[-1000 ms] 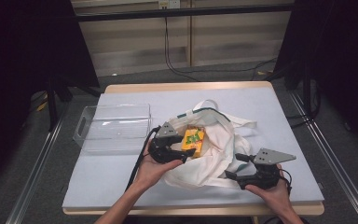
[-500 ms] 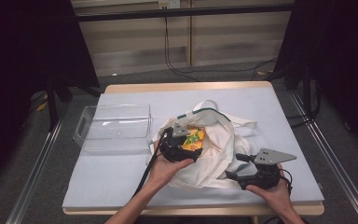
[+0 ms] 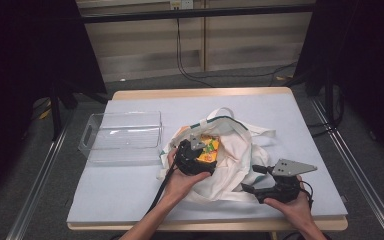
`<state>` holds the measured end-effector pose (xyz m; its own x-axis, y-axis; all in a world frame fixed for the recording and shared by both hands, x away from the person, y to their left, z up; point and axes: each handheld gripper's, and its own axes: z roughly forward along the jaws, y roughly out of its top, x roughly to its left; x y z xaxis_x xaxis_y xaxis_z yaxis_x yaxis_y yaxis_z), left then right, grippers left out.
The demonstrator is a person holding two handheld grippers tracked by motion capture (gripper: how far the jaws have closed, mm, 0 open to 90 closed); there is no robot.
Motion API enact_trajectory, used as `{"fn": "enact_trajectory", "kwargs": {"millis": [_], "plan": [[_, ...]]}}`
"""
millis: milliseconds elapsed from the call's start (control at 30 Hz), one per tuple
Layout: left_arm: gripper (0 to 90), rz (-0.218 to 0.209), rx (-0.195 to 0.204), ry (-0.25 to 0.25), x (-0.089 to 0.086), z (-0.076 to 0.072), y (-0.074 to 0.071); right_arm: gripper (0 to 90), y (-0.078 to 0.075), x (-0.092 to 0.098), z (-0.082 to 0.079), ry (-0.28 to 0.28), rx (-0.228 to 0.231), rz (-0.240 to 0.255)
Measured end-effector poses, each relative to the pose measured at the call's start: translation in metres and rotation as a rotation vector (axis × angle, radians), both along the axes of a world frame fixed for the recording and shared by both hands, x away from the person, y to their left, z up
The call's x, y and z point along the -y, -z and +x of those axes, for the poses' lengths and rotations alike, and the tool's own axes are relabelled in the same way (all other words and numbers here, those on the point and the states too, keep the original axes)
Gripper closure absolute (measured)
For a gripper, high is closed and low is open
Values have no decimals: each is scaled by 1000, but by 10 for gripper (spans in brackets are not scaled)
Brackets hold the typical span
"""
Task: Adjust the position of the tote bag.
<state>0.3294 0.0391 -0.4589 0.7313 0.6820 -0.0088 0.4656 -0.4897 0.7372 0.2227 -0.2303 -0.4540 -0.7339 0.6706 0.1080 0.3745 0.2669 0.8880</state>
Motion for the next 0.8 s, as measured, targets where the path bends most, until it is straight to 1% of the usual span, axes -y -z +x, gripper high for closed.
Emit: {"fn": "enact_trajectory", "kwargs": {"millis": [100,133,167,200,233,267,300,367,433,500,567,600,700,733,767,800], "plan": [[137,0,-10,-12,2,3,2,252,1,0,1,-4,-5,-2],[138,-19,-14,-11,4,4,3,252,1,0,1,-5,-3,-3],[135,-17,-14,-13,4,5,4,252,1,0,1,-6,-1,-2],[134,-4,-7,-11,4,4,4,252,1,0,1,-5,-4,-3],[133,-1,-5,-10,5,4,5,252,1,0,1,-5,-5,-3],[131,7,0,-15,5,3,6,252,1,0,1,-6,-4,-2],[125,19,2,-10,5,3,6,251,1,0,2,-8,-3,-3],[117,24,9,-13,7,2,8,251,1,0,2,-5,-9,-3],[111,30,31,-21,8,1,8,249,1,0,2,-6,-7,-5],[103,26,25,-19,9,2,10,247,1,0,1,-5,-9,-1],[104,35,20,-26,9,3,11,248,1,0,1,-6,-9,-3],[113,42,16,-35,10,3,12,247,1,0,1,-6,-7,-3],[140,42,12,-35,10,4,13,248,2,0,2,-9,-8,-7],[165,41,11,-42,10,3,13,248,2,0,2,-9,-8,-7],[199,34,11,-66,8,4,12,249,2,0,1,-10,-8,-7],[213,7,-2,-75,6,5,12,249,2,-1,1,-10,-9,-6]]}}
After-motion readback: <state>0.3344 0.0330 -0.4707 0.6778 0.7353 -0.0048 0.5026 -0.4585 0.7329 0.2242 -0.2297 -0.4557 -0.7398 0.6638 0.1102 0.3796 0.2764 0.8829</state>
